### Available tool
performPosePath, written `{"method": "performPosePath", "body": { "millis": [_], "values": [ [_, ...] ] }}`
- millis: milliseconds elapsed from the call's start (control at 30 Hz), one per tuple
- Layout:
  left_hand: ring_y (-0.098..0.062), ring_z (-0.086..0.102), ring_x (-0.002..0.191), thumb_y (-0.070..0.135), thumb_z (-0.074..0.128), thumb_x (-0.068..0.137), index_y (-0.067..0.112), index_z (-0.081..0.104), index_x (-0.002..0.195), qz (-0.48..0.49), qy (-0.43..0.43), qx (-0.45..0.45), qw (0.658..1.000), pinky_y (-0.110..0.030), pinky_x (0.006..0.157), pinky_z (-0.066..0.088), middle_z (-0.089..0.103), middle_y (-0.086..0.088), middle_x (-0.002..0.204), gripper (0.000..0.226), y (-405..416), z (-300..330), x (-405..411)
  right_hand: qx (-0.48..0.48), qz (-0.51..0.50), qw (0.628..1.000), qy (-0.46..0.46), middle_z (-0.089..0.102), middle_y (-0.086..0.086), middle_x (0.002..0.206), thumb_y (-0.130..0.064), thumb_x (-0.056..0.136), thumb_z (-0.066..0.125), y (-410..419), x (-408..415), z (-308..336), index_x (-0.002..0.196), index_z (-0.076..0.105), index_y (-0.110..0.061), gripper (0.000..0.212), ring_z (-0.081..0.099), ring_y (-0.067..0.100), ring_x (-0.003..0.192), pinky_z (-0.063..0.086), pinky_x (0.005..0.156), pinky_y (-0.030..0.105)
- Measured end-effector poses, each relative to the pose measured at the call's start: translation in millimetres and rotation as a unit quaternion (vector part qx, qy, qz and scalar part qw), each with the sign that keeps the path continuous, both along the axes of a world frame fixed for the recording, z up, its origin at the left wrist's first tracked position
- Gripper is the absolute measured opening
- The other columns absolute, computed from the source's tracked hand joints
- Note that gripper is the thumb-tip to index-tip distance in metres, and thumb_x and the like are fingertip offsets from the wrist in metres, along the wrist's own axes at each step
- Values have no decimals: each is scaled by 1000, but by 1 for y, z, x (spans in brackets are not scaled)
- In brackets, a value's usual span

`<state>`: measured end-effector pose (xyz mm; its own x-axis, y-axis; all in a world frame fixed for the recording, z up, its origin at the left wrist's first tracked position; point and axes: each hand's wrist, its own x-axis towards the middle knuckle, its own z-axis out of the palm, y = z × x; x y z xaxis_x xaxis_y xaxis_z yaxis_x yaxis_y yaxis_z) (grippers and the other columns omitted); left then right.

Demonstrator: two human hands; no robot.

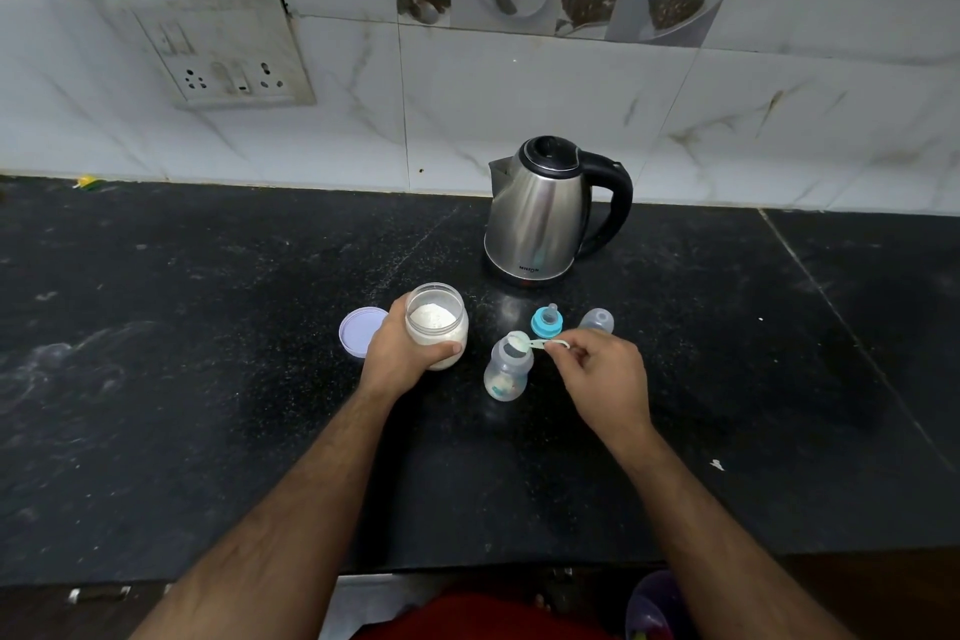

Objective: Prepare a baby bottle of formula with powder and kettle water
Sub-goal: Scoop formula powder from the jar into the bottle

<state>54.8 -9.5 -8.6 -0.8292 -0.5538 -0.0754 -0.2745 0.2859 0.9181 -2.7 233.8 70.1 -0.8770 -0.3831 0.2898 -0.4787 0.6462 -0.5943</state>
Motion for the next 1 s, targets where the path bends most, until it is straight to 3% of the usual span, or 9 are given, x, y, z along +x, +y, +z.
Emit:
{"method": "performPosePath", "body": {
  "millis": [167, 300, 400, 500, 600, 667, 733, 833, 1000],
  "values": [
    [-8, 56, 108, 25, 94, 60, 27, 48, 133, 0, -5, -8, 1000, -25, 91, 39, 56, 26, 107, 86, -1, 1, 0, 99, 92, 988, 78, 69, -4, 74, -21, 89, 71, 2, 7, -3, 85, 77, -19, 7, 63, 16, 64, 49, 55, 34],
    [-7, 55, 108, 25, 94, 60, 25, 49, 134, -2, -5, -12, 1000, -24, 91, 39, 52, 33, 106, 87, -2, 1, 0, 46, 67, 993, 81, 71, -4, 75, -17, 87, 74, 1, 9, -4, 87, 78, -17, 4, 64, 14, 65, 51, 57, 33],
    [-8, 55, 108, 25, 94, 60, 26, 48, 134, -3, -8, -8, 1000, -24, 91, 39, 54, 29, 106, 87, -1, 1, 0, -12, 19, 1000, 21, 68, -3, 67, -17, 88, 73, 0, 7, -5, 82, 77, -14, 7, 62, 14, 59, 51, 57, 33],
    [-7, 56, 108, 26, 94, 60, 27, 48, 134, -2, -9, -5, 1000, -24, 91, 39, 57, 22, 110, 87, -1, 1, 0, -128, -54, 985, -100, 60, -1, 55, -14, 87, 74, -4, -1, -5, 75, 74, -12, 12, 52, 10, 50, 47, 55, 27],
    [-7, 56, 108, 26, 94, 60, 27, 49, 133, -5, -11, -3, 1000, -24, 91, 40, 58, 20, 111, 87, -2, 3, 1, -192, -63, 963, -177, 64, 11, 61, -13, 85, 74, -16, -12, 1, 73, 74, -8, 13, 51, 8, 56, 45, 59, 26],
    [-7, 56, 108, 26, 94, 59, 27, 49, 133, -7, -13, -3, 1000, -24, 91, 40, 58, 22, 110, 86, -2, 4, 1, -195, -44, 961, -192, 68, 4, 63, -13, 83, 74, -32, -19, 8, 70, 74, -11, 13, 56, 7, 58, 48, 61, 27],
    [-8, 57, 109, 25, 94, 59, 27, 50, 132, -8, -12, -4, 1000, -26, 92, 42, 57, 24, 109, 85, -1, 4, 0, -171, -24, 968, -180, 60, -12, 50, -16, 82, 75, -53, -27, 14, 62, 70, -22, 21, 51, 1, 51, 45, 56, 21],
    [-8, 58, 109, 24, 93, 58, 31, 50, 127, -11, -7, -3, 1000, -28, 92, 44, 60, 23, 110, 81, -1, 5, 0, -79, 18, 985, -154, 56, -16, 46, -23, 81, 74, -88, -37, 22, 61, 68, -27, 21, 51, 1, 49, 44, 55, 23],
    [-7, 61, 104, 27, 93, 57, 35, 49, 125, -9, -11, 6, 1000, -29, 90, 47, 63, 21, 107, 81, 0, 7, 2, 189, 94, 971, -114, 70, -4, 77, -26, 83, 68, -132, -38, 25, 70, 65, -24, 14, 64, 20, 77, 47, 62, 30]
  ]
}}
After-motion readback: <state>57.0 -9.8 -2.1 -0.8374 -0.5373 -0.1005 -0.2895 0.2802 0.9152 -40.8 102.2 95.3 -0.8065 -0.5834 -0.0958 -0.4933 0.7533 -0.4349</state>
